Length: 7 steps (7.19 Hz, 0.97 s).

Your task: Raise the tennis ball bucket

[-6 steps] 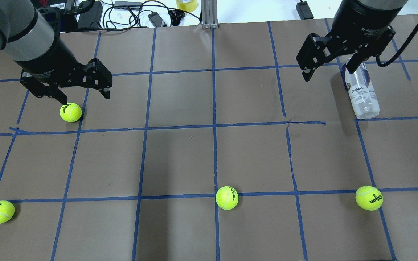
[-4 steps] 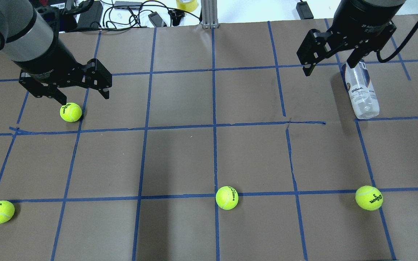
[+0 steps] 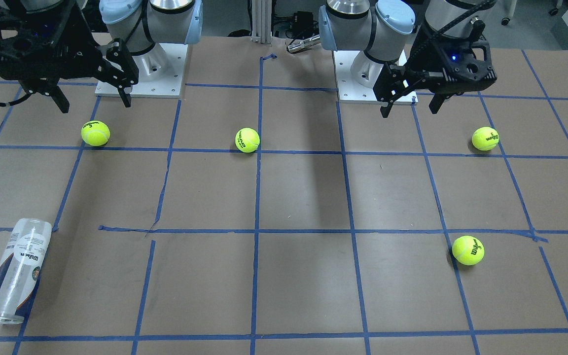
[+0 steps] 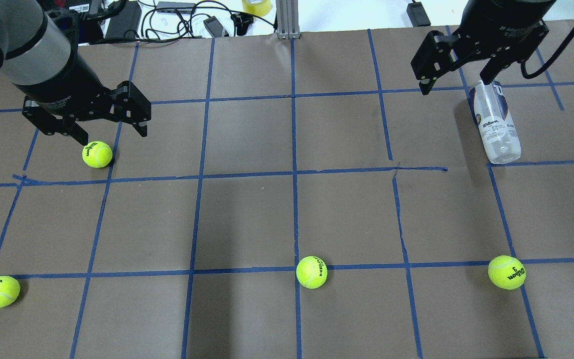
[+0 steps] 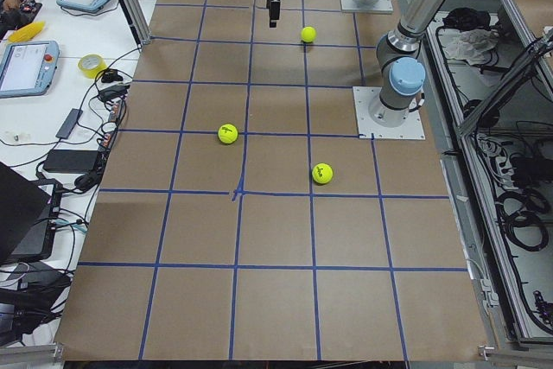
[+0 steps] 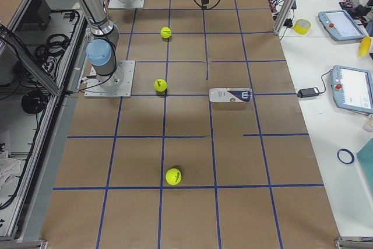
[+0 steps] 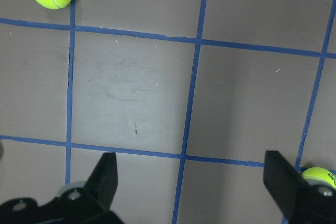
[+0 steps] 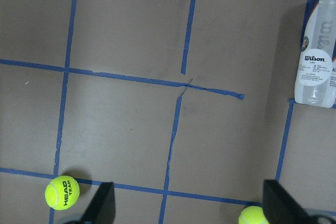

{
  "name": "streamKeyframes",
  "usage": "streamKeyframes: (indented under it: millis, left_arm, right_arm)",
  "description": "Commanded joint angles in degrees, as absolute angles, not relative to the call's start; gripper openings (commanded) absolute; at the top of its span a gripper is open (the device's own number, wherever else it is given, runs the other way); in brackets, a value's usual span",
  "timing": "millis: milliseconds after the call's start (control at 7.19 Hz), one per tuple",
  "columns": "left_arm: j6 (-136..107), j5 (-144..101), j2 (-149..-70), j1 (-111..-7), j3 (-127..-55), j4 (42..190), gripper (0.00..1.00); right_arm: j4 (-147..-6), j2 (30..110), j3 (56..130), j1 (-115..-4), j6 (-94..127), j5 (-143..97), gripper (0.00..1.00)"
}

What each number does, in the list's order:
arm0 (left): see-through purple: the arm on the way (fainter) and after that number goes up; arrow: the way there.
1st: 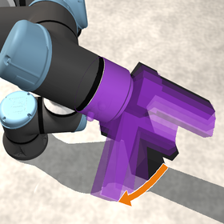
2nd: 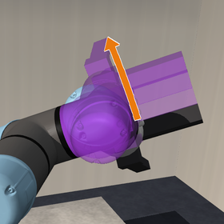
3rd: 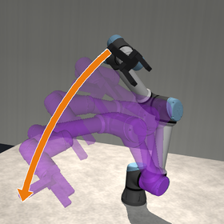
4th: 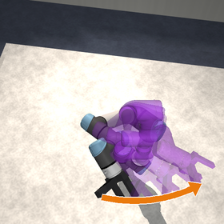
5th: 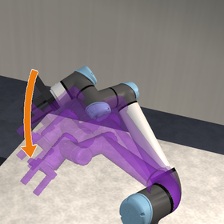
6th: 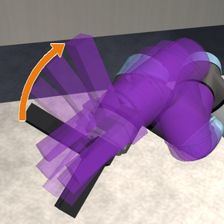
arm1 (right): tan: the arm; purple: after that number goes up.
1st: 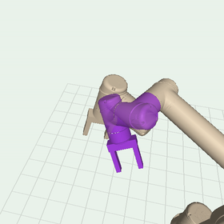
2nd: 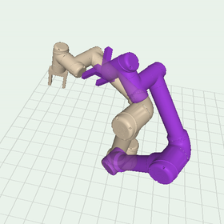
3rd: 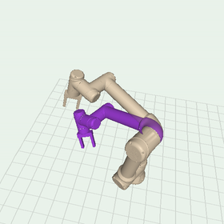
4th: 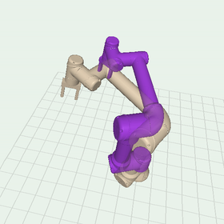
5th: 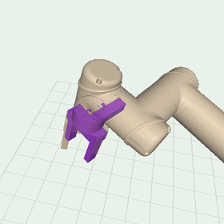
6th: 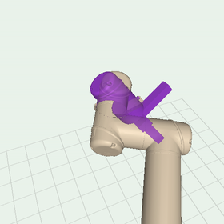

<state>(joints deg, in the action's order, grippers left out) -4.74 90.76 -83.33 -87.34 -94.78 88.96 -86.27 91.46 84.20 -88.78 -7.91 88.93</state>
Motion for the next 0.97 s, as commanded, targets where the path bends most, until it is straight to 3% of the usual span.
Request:
streamKeyframes:
  millis: [0,417,835]
  left_arm:
    - [-4.83,90.70,-83.14,-87.36,-95.10,89.12,1.00]
    - [-4.49,91.05,-83.32,-86.84,-95.18,88.77,1.00]
    - [-4.13,91.06,-83.40,-86.84,-94.92,88.51,1.00]
  right_arm:
    - [-84.73,91.05,84.20,-86.85,0.22,88.60,1.00]
    - [-89.26,85.82,84.20,-85.44,-0.09,90.43,1.00]
    - [-100.52,66.95,75.89,-76.39,-5.51,93.43,1.00]
